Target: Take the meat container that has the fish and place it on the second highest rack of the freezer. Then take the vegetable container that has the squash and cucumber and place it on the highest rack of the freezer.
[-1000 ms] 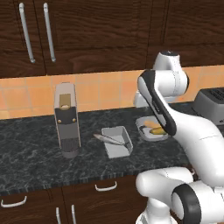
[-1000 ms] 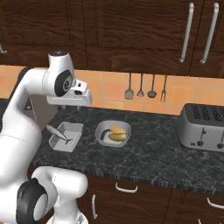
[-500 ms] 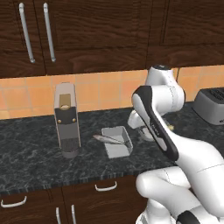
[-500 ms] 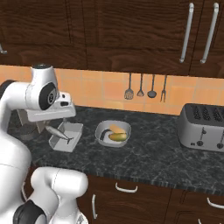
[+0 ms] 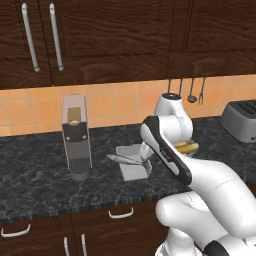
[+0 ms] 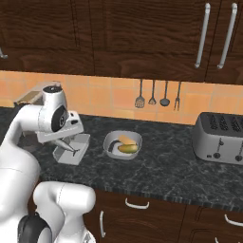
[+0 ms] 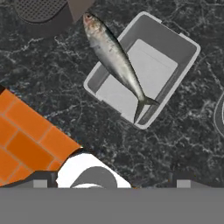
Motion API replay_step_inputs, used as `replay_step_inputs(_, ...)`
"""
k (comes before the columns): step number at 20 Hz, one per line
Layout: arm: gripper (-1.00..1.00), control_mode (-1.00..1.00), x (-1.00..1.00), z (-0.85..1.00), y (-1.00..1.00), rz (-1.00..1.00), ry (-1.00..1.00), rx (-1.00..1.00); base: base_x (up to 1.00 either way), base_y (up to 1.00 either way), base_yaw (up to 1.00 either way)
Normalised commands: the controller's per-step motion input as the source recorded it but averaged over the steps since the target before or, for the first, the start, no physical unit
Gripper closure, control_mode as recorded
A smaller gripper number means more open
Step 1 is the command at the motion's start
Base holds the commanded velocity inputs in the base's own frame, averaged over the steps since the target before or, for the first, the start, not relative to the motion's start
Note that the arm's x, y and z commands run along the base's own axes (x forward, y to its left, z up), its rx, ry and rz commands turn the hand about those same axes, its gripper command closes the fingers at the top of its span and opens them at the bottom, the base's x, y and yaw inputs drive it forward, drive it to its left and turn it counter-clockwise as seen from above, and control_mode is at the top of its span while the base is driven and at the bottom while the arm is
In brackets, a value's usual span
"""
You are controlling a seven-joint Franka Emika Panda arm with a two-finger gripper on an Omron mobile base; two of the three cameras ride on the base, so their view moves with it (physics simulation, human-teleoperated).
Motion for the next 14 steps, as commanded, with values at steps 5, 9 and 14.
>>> replay_step_inputs(5,-1.00,-1.00,0.11,-0.67,0.30,0.07,-0.03,-0.07,0.00,0.00,0.00)
replay_step_inputs(9,-1.00,-1.00,-0.05,-0.65,0.25,0.13,-0.06,-0.07,0.00,0.00,0.00)
replay_step_inputs(14,-1.00,-1.00,0.14,-0.32,0.03,0.07,0.00,0.00,0.00,0.00,0.00)
